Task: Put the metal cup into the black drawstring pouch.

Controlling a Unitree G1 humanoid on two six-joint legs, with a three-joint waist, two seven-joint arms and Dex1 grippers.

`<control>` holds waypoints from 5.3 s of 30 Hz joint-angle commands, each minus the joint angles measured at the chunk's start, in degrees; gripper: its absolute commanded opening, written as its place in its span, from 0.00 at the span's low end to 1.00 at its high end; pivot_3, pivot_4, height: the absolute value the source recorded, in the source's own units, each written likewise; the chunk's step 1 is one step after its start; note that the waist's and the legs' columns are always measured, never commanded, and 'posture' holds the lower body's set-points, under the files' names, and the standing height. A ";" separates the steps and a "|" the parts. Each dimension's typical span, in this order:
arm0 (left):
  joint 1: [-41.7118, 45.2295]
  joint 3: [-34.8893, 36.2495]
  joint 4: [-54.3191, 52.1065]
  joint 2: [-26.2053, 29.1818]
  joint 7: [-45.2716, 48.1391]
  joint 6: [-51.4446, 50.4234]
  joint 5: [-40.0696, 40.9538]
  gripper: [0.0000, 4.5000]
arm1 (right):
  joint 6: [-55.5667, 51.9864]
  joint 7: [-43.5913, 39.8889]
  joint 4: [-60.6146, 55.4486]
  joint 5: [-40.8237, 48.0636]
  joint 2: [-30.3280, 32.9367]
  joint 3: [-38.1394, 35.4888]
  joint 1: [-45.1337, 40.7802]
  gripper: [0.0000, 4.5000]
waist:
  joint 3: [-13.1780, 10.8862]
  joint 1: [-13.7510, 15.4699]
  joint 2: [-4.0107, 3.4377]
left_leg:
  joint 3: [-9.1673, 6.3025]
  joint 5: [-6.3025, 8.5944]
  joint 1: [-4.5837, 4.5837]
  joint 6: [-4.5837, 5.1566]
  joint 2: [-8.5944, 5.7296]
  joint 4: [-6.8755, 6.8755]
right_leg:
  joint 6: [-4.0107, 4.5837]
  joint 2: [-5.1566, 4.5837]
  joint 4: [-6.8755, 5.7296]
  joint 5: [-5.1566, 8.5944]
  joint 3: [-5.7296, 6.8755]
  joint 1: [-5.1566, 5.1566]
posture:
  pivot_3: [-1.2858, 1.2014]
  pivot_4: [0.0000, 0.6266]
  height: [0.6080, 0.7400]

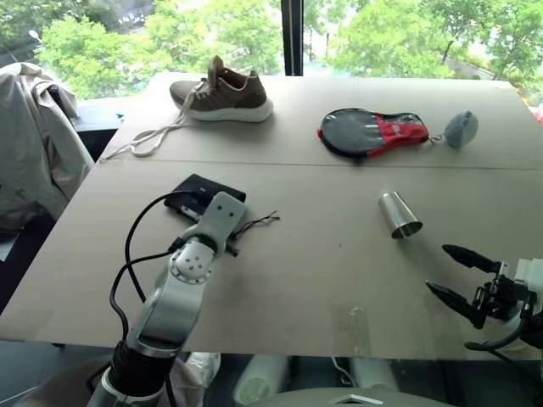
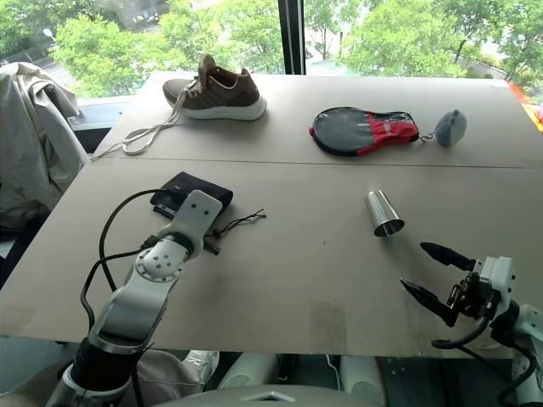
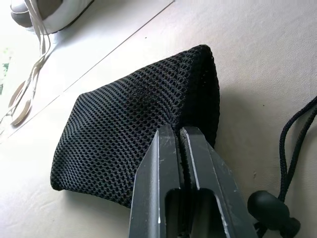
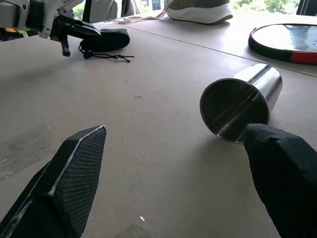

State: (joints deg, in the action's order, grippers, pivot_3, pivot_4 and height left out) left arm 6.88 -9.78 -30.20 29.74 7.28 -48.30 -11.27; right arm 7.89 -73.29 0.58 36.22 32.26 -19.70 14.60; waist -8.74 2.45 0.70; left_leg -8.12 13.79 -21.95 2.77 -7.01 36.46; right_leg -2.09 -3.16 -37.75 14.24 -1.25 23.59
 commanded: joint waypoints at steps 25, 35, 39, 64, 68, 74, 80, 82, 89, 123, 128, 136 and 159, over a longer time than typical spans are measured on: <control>8.92 12.77 9.95 -3.14 22.56 20.49 22.60 0.01 | -6.43 34.49 -4.42 -19.58 -6.07 6.37 -11.39 1.00 | 0.02 -0.23 -0.02 | 0.06 -0.19 0.04 -0.18 0.00 0.09 | 0.02 0.03 -0.12 -0.02 -0.01 0.01 | 0.52 0.24 1.00; 13.19 13.96 14.15 -3.41 27.53 19.48 28.87 0.00 | -8.39 39.54 -2.32 -21.09 -9.14 9.20 -15.99 0.45 | 0.02 -0.34 -0.03 | 0.07 -0.29 0.01 -0.03 0.00 0.06 | 0.05 0.04 -0.12 -0.04 -0.03 0.08 | 0.52 0.24 1.00; 13.35 13.48 15.14 -2.55 30.31 19.52 30.77 0.00 | -8.10 39.19 -1.91 -21.12 -9.01 9.81 -16.65 0.06 | 0.02 -0.53 -0.03 | 0.07 -0.29 0.01 -0.02 0.00 0.06 | 0.06 0.04 -0.12 -0.04 -0.04 0.09 | 0.52 0.24 1.00; 23.75 9.66 16.88 -5.03 33.46 12.05 37.45 0.00 | -26.98 42.59 -12.82 -7.32 -20.69 23.49 -31.94 0.02 | 0.01 -2.12 -0.02 | 0.03 -0.30 -0.03 -0.03 -0.01 0.06 | 0.14 0.07 -0.19 -0.10 -0.03 0.18 | 0.52 0.24 1.00; 23.90 10.41 16.18 -5.96 32.32 11.11 38.18 0.00 | -24.00 39.92 -10.80 -12.14 -17.90 25.76 -30.75 0.02 | 0.01 -2.15 -0.03 | 0.02 -0.30 -0.01 -0.03 -0.01 0.05 | 0.14 0.08 -0.20 -0.10 -0.04 0.18 | 0.52 0.24 1.00; 24.42 11.20 16.76 -7.13 30.15 10.38 38.54 0.00 | -22.49 37.32 -14.42 -8.22 -20.26 25.16 -29.84 0.02 | 0.01 -2.49 -0.03 | 0.02 -0.30 -0.02 -0.03 -0.01 0.04 | 0.14 0.09 -0.20 -0.10 -0.04 0.19 | 0.52 0.24 1.00; 24.96 10.93 16.48 -7.35 30.00 10.29 39.22 0.00 | -21.24 36.72 -12.12 -13.07 -18.77 26.34 -30.11 0.02 | 0.01 -2.77 -0.02 | 0.03 -0.29 0.00 -0.03 -0.01 0.07 | 0.11 0.08 -0.20 -0.12 -0.04 0.15 | 0.52 0.24 1.00; 25.00 10.58 16.40 -7.24 30.19 10.34 39.27 0.00 | -20.43 37.22 -11.10 -14.88 -18.69 26.70 -30.91 0.02 | 0.01 -2.83 -0.03 | 0.02 -0.30 0.00 -0.03 -0.01 0.06 | 0.11 0.08 -0.21 -0.12 -0.03 0.16 | 0.52 0.24 1.00; 23.42 8.58 13.08 -5.55 33.95 8.91 41.44 0.00 | -20.75 42.00 -7.69 -18.76 -20.48 25.63 -33.03 0.02 | 0.01 -3.03 -0.02 | 0.02 -0.30 -0.01 -0.04 -0.01 0.06 | 0.11 0.09 -0.21 -0.13 -0.05 0.17 | 0.52 0.24 1.00; 32.29 3.97 22.91 -13.52 37.21 13.97 41.01 0.00 | -15.97 62.02 1.15 -37.67 -8.45 45.03 -46.67 0.02 | -0.01 -3.47 -0.09 | 0.25 -0.31 -0.03 -0.03 -0.05 0.06 | 0.05 0.12 -0.24 -0.20 -0.12 0.31 | 0.52 0.24 1.00; 32.90 2.88 23.10 -14.86 37.63 13.89 40.74 0.00 | -11.79 63.72 3.05 -38.75 -12.57 39.61 -44.66 0.02 | -0.02 -3.31 -0.06 | 0.24 -0.31 -0.07 -0.03 -0.01 0.06 | 0.06 0.14 -0.19 -0.20 -0.31 0.32 | 0.52 0.24 1.00; 27.50 0.57 18.57 -12.68 39.61 10.29 41.89 0.00 | -34.54 69.56 -3.65 10.88 -39.67 11.70 -42.04 0.02 | -0.02 -3.36 -0.04 | 0.21 -0.31 -0.06 -0.02 0.01 0.04 | 0.08 0.17 -0.20 -0.22 -0.35 0.32 | 0.52 0.24 1.00; 33.15 7.87 27.96 -17.49 31.60 10.36 42.33 0.00 | -44.00 68.32 -10.44 -0.02 -19.35 26.49 -42.66 0.99 | -0.02 -4.28 -0.11 | 0.30 -0.31 -0.12 -0.01 0.01 0.06 | 0.09 0.18 -0.24 -0.30 -0.36 0.43 | 0.52 0.24 1.00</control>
State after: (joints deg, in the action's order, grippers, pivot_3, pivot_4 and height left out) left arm 37.65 -3.08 -1.69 12.72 39.71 -40.74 31.43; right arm -35.93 -2.31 -7.49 39.05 12.35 4.17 -27.95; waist -8.76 -1.83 0.59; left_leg -7.83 13.49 -22.07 2.76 -7.00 36.53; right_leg -2.00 -2.98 -38.00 13.94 -1.60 24.02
